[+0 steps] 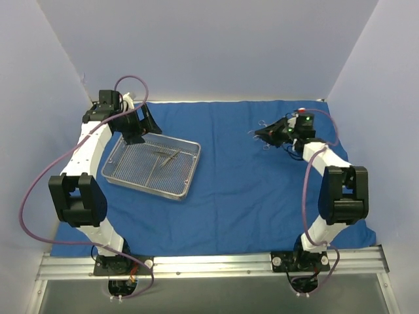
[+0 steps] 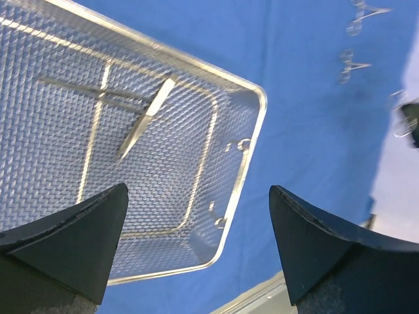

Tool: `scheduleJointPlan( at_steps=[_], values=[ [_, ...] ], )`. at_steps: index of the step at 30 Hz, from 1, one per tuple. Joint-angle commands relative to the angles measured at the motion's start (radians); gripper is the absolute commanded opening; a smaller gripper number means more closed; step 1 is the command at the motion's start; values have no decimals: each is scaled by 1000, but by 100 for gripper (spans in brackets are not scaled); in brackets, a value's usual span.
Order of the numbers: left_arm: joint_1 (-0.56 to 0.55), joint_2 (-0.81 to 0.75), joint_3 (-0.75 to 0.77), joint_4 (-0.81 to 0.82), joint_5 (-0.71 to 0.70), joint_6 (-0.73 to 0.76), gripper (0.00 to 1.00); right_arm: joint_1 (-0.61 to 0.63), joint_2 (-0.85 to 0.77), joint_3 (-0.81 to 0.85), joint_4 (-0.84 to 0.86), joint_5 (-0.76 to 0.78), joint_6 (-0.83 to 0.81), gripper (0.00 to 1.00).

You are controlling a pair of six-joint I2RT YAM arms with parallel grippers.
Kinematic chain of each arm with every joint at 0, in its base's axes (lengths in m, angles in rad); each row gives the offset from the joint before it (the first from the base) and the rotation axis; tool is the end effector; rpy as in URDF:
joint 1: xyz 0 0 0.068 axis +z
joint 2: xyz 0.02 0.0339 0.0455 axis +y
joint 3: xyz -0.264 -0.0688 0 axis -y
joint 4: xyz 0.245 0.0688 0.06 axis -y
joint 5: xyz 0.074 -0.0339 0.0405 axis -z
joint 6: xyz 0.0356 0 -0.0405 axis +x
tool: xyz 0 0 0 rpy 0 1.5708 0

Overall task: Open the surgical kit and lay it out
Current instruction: Place the medical item in the surgical kit.

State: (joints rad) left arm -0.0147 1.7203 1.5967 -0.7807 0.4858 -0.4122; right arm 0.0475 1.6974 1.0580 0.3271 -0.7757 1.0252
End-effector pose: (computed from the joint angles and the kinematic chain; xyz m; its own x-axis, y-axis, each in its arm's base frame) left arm 0.3748 -0.0221 0.3210 -0.8409 -0.3419 -0.4194 -0.0385 0.8109 -0.5839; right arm 0.3787 0.0430 0.2468 -0.7572 0.5750 -0.3099 -0.1006 0.3661 0.9251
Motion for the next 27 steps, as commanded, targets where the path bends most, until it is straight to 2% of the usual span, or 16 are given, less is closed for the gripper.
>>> scheduleJointPlan(
  at_steps=[1, 11, 27],
  values=[
    [-18, -45, -6, -75, -122, 66, 97, -43, -53, -29, -109, 185, 26, 0],
    [-18, -39, -14, -83, -79, 67, 96, -126, 45, -136, 26, 279, 41, 0],
    [-13, 27, 43, -121, -79, 87, 95, -187, 125, -197, 81, 305, -17, 0]
  ],
)
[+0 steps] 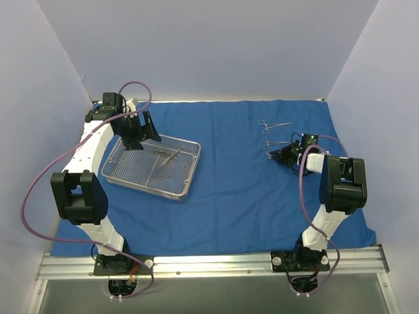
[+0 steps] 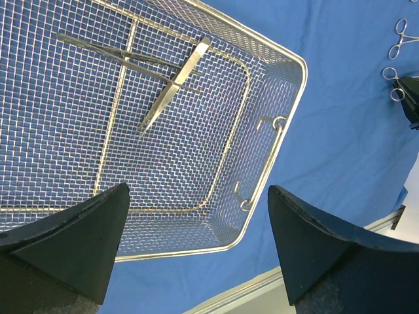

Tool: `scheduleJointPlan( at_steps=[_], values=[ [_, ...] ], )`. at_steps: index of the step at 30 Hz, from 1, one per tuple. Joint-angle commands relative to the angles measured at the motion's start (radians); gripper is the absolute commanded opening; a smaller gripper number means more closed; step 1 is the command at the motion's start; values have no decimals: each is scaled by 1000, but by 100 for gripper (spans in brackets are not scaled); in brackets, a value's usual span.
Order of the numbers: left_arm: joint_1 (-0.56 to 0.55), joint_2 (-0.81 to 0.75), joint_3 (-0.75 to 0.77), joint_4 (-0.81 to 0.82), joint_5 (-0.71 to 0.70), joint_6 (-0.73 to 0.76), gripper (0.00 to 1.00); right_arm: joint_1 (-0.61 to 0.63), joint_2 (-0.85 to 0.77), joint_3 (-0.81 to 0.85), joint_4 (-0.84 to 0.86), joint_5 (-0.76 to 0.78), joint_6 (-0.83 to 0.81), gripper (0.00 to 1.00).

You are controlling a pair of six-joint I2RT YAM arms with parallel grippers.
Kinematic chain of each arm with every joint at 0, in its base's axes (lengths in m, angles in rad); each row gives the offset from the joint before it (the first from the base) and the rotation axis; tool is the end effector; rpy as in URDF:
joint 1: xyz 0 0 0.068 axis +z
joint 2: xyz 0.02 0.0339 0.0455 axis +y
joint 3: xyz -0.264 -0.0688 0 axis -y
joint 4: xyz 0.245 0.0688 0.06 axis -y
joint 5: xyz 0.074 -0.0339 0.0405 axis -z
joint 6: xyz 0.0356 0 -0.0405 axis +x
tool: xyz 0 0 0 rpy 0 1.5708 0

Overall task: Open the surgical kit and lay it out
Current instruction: Place the medical item in the surgical kit.

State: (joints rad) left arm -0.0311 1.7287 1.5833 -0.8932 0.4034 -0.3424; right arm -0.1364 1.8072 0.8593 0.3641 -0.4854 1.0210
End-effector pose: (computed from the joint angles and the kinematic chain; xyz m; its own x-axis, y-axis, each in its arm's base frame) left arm 0.3662 -0.0254 0.3061 -0.8877 -0.2813 -0.3644 -0.0747 0.8691 -0.4890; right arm 0.3604 -0.0327 0.1480 -0.5116 0.8314 -0.2167 0.3269 0.4216 0.8458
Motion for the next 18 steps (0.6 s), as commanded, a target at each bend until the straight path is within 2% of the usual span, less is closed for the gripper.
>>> scheduleJointPlan(
  at_steps=[1, 8, 13, 18],
  values=[
    [3, 23, 60, -10, 6, 16, 95, -5, 20, 3, 44, 14, -15, 0],
    [3, 37, 63, -9, 9, 14, 95, -8, 34, -19, 56, 19, -7, 0],
    [3, 46, 66, -27, -6, 22, 94, -14, 29, -28, -3, 30, -12, 1],
    [3, 43, 60, -24, -6, 22, 95, -14, 12, -42, -47, 47, -12, 12]
  ],
)
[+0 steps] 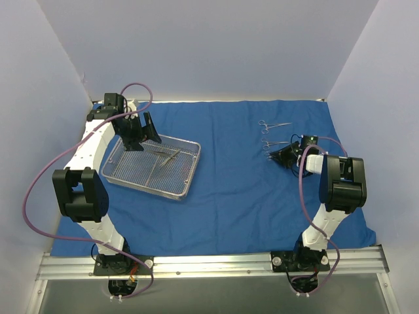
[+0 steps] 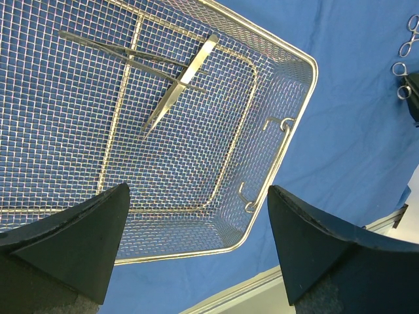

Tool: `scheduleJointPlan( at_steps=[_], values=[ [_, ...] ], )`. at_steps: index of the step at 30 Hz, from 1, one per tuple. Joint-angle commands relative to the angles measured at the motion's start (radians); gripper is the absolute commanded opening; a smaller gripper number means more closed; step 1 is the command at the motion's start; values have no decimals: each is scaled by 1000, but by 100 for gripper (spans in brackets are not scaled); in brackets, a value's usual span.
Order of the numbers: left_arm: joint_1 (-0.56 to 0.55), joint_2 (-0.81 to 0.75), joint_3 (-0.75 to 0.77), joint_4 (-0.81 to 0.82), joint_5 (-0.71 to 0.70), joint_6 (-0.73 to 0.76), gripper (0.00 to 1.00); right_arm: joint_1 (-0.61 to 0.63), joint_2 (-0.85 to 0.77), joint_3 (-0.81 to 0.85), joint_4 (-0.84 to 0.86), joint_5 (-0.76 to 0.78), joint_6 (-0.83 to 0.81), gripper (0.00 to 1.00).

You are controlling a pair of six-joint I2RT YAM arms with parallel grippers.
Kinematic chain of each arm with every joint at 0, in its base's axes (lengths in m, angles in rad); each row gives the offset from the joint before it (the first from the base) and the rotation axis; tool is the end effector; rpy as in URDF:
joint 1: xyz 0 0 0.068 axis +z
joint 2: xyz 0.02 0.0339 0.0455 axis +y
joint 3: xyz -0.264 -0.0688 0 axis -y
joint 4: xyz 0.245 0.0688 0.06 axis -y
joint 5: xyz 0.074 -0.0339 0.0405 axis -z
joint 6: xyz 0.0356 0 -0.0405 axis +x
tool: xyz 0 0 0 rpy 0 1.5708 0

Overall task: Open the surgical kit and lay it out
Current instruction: Place the medical item in the surgical kit.

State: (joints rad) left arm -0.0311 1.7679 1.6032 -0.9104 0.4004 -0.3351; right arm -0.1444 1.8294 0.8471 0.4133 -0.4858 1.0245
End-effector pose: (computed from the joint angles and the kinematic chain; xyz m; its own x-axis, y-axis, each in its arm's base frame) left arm 0.3734 -0.0255 0.2975 -0.9007 -0.2750 -0.3364 -0.0871 0.8728 -0.4802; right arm 0.3609 -0.0357 0.1414 -0.5009 0.8364 -0.2227 0.3195 0.4178 0.8505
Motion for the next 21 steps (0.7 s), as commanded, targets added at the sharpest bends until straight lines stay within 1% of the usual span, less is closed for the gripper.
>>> scheduleJointPlan(
  at_steps=[1, 4, 7, 8, 10, 11, 14, 17, 20, 21],
  values=[
    [3, 5, 40, -5, 1, 11, 95, -6, -9, -32, -97, 47, -15, 14],
    [2, 7, 37, -4, 9, 11, 95, -6, -9, -33, -108, 50, -17, 24],
    [2, 5, 37, -7, 9, 11, 94, -4, -12, -34, -119, 53, -20, 30],
    [2, 5, 35, -7, 5, 13, 95, -6, -15, -33, -125, 56, -21, 36],
    [3, 5, 35, -10, 2, 16, 95, -4, -18, -26, -140, 62, -29, 40],
    [2, 8, 35, -13, 0, 19, 95, -6, -22, -20, -154, 67, -36, 46],
    [-1, 16, 41, -30, -6, 33, 96, -4, -44, 9, -241, 90, -59, 55],
    [-6, 18, 44, -36, -18, 42, 96, -6, -82, 29, -304, 108, -70, 57],
    [-27, 25, 58, -57, -64, 60, 95, -6, -133, 46, -401, 110, -67, 57],
    [-36, 30, 64, -73, -83, 68, 95, -6, -146, 55, -469, 116, -75, 57]
  ],
)
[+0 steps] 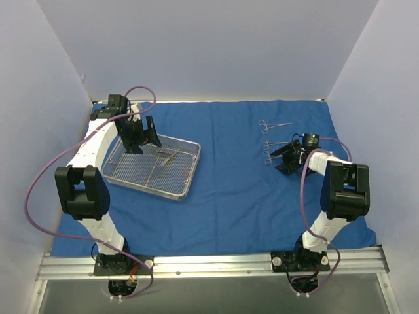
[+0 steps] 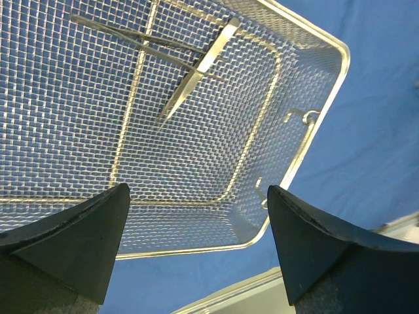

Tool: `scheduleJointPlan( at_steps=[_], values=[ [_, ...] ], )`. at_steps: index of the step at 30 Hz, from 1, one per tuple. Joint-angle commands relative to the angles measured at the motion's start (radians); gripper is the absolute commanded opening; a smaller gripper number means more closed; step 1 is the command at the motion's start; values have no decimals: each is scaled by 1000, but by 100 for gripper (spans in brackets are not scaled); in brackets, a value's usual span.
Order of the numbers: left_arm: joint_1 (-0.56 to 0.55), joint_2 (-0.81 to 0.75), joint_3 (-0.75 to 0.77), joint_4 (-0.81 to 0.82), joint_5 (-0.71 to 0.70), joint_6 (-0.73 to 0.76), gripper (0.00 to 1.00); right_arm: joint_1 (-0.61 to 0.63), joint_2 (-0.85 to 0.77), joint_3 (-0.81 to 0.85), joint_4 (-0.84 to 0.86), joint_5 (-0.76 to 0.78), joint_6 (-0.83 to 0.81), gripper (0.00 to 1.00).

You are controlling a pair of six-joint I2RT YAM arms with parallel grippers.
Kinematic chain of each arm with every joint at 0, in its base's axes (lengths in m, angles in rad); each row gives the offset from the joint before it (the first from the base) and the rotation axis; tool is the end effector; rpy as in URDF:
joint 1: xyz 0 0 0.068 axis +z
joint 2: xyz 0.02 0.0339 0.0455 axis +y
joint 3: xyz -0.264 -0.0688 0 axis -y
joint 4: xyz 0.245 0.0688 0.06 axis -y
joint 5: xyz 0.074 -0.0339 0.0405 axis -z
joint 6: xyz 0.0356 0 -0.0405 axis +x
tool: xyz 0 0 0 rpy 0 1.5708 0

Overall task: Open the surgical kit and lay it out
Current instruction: Place the medical item in the surgical kit, then pick up the medical item from the container.

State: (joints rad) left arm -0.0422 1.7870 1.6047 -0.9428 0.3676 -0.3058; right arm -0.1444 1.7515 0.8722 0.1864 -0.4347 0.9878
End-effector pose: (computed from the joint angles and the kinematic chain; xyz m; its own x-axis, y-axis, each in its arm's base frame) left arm 0.3738 -0.0286 0.2892 -0.9181 -0.2424 -0.3135 -0.0863 0.8943 -0.4390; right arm 0.3502 -0.0358 0.1548 -0.5067 0.8388 -0.1990 0.4230 0.4431 0.7904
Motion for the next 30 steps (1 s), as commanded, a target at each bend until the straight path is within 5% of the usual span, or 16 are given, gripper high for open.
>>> scheduleJointPlan(
  at_steps=[1, 6, 14, 30],
  values=[
    [-47, 17, 69, -48, -83, 54, 94, -6, -78, 43, -280, 70, -47, 57],
    [-134, 66, 93, -67, -225, 88, 90, 2, -64, 227, -560, 128, -168, 56],
    [-165, 202, 178, -119, -340, -12, 59, 124, -58, 422, -613, 148, -310, 56],
    [-93, 397, 304, -99, -211, -378, 68, 195, -53, 485, -582, 100, -357, 56]
  ],
)
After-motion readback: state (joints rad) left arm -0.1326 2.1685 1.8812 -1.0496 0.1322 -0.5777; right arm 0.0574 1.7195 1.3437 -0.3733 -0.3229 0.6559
